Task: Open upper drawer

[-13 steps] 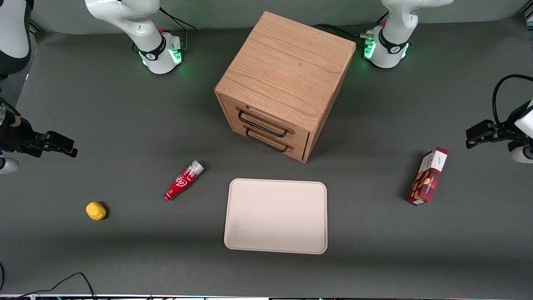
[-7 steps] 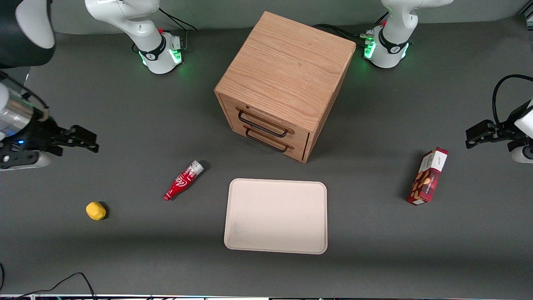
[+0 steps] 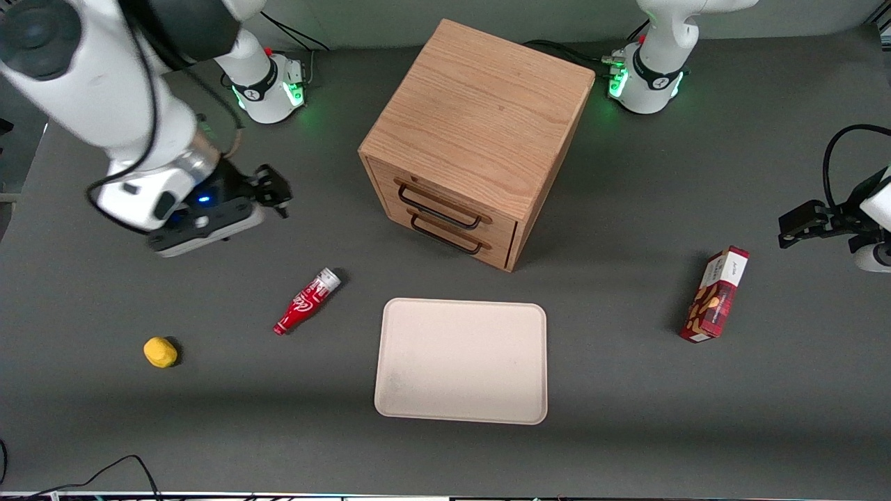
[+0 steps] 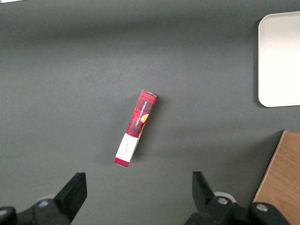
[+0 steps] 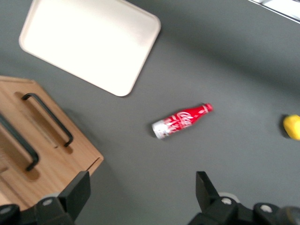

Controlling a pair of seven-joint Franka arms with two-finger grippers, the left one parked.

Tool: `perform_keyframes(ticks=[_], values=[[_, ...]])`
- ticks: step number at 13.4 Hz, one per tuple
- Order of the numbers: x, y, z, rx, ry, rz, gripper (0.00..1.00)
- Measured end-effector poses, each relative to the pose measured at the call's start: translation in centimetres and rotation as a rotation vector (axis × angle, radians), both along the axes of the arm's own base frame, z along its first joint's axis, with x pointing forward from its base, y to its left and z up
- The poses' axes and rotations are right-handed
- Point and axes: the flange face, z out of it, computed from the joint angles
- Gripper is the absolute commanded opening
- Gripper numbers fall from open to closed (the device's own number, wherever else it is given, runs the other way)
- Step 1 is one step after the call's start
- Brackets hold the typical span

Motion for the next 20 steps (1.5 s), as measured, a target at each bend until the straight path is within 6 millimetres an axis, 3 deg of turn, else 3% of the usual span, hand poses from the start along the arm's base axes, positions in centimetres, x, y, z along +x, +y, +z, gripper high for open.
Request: perform_keyframes(ticks=[5,8,10,14,20], values=[[-1.3,10.0,-4.5,0.027,0.040,0.161,1.00],[-1.1,14.4,-7.0,0.100,0.029,0.241,1.00],[-0.5,15.1,-8.8,0.156,0.059,0.359,1.00],[1.5,13.5,-11.0,0.274,0.111,0.489,1.00],[0.6,15.0,-12.5,0.306,0.148,0.534,1.00]])
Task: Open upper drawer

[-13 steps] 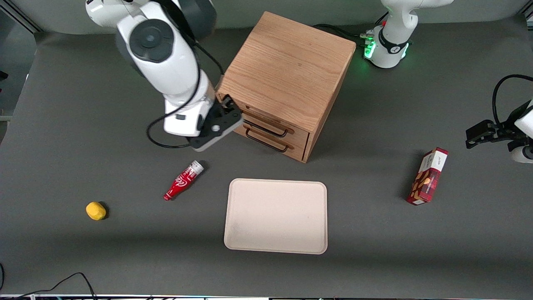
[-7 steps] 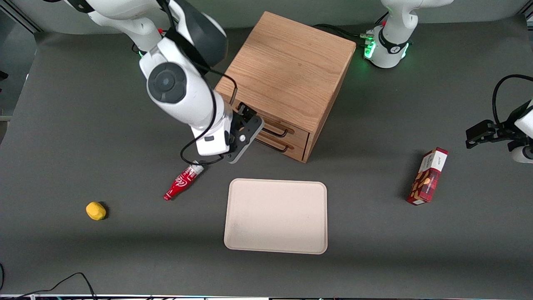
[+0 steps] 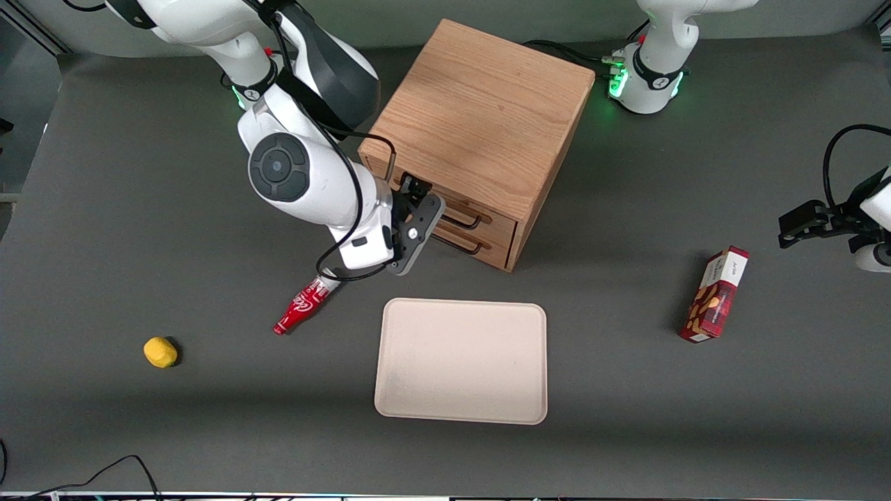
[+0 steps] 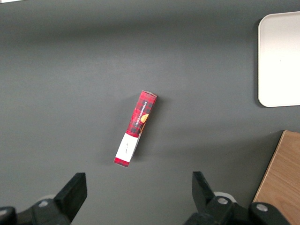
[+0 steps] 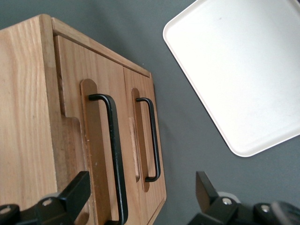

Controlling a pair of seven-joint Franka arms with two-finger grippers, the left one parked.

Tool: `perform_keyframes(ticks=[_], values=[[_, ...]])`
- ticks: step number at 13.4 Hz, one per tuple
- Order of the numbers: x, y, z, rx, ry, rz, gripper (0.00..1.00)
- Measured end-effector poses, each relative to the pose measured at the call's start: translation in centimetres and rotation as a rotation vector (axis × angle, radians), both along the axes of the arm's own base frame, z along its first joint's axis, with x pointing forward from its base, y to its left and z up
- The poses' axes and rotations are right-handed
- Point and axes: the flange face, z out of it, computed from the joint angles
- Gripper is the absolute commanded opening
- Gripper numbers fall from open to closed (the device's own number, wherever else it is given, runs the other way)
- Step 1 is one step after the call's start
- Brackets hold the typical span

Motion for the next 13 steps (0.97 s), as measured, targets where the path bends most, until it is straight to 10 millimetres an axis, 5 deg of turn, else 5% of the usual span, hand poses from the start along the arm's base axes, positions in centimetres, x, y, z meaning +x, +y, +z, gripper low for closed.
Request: perform_keyframes(ticks=[13], values=[[-1.9,2.3,-5.5,0.012,0.015,0.046,1.00]])
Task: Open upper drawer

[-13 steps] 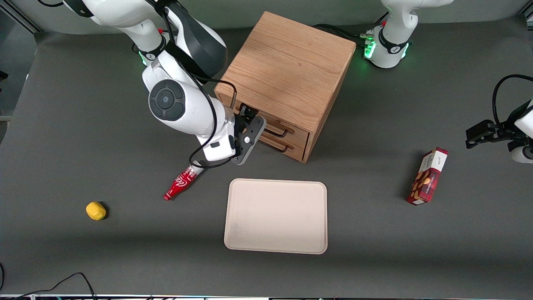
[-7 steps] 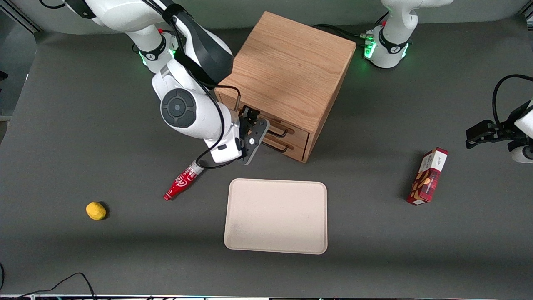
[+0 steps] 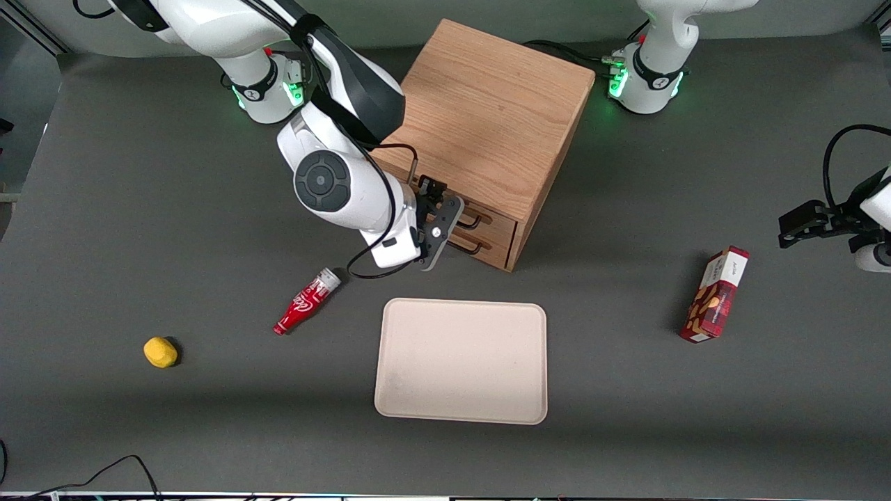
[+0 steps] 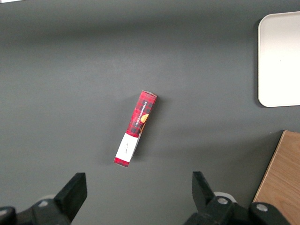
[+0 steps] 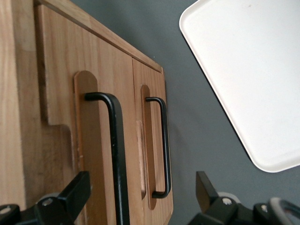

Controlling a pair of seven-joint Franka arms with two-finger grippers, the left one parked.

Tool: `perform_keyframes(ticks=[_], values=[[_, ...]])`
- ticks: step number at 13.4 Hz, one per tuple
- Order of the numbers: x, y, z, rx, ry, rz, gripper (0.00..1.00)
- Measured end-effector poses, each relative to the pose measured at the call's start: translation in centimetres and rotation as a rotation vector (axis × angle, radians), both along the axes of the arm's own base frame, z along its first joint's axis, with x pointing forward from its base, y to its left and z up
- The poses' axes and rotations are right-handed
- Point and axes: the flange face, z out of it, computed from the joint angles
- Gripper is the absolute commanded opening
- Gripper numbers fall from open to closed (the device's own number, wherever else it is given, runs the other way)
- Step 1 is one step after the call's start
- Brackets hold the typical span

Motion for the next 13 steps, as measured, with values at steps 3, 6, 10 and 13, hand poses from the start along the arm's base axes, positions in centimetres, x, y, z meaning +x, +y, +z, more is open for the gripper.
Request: perform_keyframes(ticks=[3,6,10,13], values=[[0.1,0.1,-0.6,0.009,-0.013,-0.010,1.00],[0.2,0.1,-0.9,0.016,-0.025,0.001,1.00],[0.7,-0.3,-2.0,0.020,-0.034,0.014,1.00],[1.0,-0.7,-2.2,0.024,-0.042,0.037,1.00]])
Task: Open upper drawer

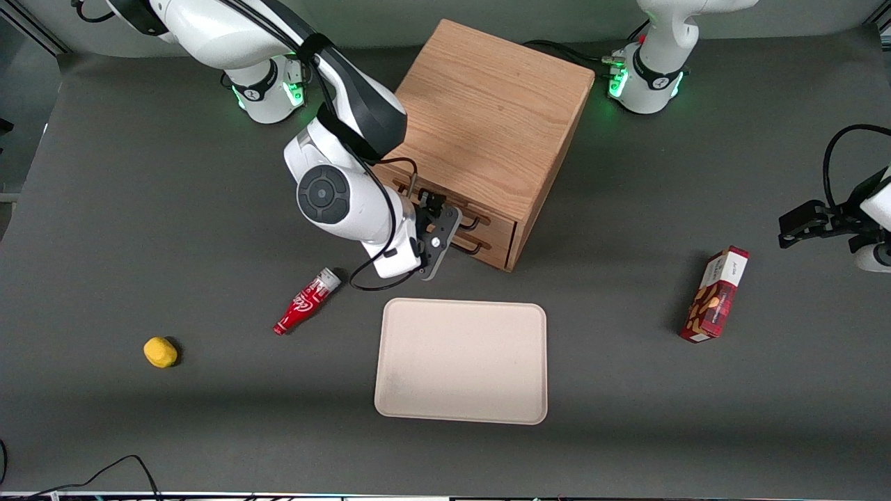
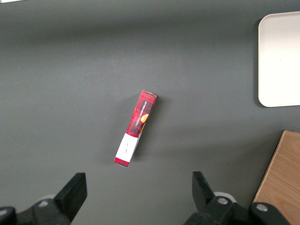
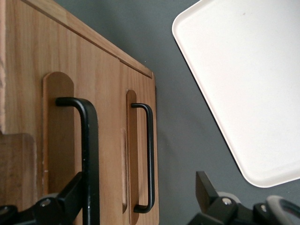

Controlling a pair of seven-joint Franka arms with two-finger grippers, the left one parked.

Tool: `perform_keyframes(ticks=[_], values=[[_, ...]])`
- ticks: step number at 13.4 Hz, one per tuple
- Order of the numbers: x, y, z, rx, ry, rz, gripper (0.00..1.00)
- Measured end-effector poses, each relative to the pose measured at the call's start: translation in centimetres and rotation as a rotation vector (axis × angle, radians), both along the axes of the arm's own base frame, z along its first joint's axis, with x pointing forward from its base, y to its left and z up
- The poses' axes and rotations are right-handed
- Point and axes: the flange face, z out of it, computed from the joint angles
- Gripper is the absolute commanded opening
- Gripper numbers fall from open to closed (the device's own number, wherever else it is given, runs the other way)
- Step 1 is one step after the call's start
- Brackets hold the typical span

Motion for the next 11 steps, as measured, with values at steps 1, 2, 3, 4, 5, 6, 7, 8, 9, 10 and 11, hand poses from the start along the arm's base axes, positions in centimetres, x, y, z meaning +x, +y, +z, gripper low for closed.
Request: perform_keyframes(ticks=[1,2,3,4,5,6,7,8,9,10,11], values=[[0.1,-0.1,0.0,-0.002,-0.006,0.007,1.00],[0.3,-0.2,0.1,-0.006,-0.016,0.008,1.00],[0.7,-0.6,0.1,-0.013,-0.034,0.008,1.00],[1.3,-1.2,0.1,-0.018,-0.049,0.009,1.00],[1.9,-1.9,0.1,-0.020,-0.059,0.011,1.00],[2.6,-2.4,0.0,-0.021,-0.069,0.013,1.00],[3.2,-2.9,0.0,-0.020,-0.077,0.014,1.00],[3.7,-3.3,0.0,-0.020,-0.086,0.011,1.00],[4.3,-3.6,0.1,-0.019,-0.095,0.007,1.00],[4.8,-3.7,0.2,-0.017,-0.104,0.004,1.00],[5.3,-3.9,0.4,-0.015,-0.114,0.002,1.00]])
